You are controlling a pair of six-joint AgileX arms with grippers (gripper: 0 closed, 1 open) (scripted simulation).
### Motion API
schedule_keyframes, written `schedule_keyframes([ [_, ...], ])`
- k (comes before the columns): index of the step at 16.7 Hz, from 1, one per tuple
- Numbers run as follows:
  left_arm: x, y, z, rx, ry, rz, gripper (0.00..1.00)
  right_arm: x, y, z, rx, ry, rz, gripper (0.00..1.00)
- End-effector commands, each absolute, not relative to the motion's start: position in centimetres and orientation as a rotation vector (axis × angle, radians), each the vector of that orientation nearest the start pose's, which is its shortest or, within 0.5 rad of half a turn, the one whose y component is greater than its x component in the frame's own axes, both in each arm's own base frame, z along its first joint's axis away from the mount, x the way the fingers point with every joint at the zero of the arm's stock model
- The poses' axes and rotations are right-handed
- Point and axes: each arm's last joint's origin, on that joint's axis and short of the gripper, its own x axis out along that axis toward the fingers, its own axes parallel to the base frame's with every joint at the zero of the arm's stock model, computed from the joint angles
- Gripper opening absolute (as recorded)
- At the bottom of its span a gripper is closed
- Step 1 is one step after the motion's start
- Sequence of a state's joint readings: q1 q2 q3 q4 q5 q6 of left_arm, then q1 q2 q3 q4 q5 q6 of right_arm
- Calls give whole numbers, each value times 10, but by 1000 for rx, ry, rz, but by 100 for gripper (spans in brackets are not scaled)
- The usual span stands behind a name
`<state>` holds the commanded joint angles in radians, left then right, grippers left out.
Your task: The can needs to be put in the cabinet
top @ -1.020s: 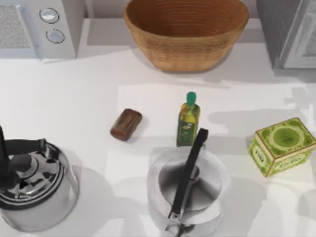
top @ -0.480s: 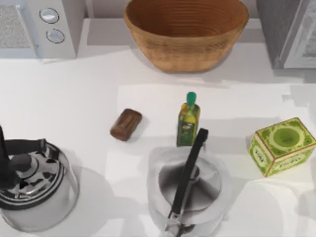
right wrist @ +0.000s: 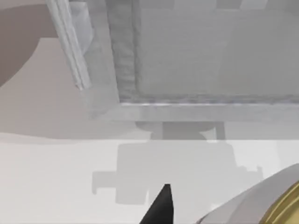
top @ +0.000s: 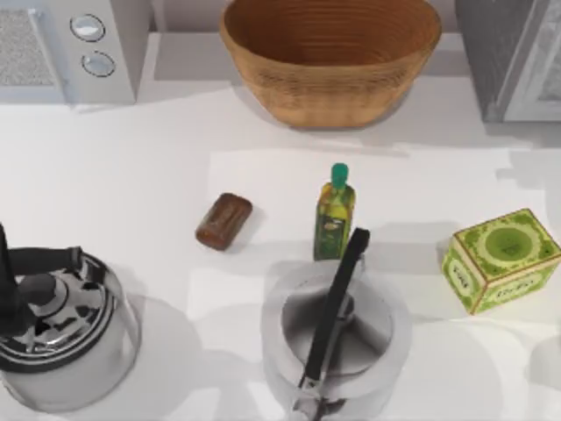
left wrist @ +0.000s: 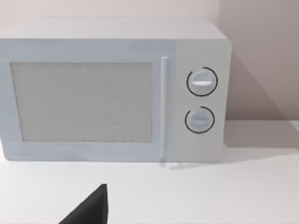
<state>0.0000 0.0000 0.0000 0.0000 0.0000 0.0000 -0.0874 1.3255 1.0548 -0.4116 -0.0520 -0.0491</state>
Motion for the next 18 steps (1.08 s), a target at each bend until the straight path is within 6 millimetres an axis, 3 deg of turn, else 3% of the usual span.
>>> schedule_keyframes([
  [3, 106, -1, 160, 0, 0, 0, 100, 243, -13, 311, -18, 551, -8, 0],
  [6, 106, -1, 160, 0, 0, 0, 100, 181, -5, 313, -19, 387, -4, 0],
  [8, 106, -1, 160, 0, 0, 0, 100, 143, -3, 295, -16, 279, -1, 0],
  [11, 106, -1, 160, 0, 0, 0, 100, 113, -1, 240, -7, 179, 5, 0],
  [14, 106, -1, 160, 0, 0, 0, 100, 105, 0, 194, -1, 90, 11, 0],
  [18, 106, -1, 160, 0, 0, 0, 100, 105, -1, 163, 0, 9, 3, 0],
])
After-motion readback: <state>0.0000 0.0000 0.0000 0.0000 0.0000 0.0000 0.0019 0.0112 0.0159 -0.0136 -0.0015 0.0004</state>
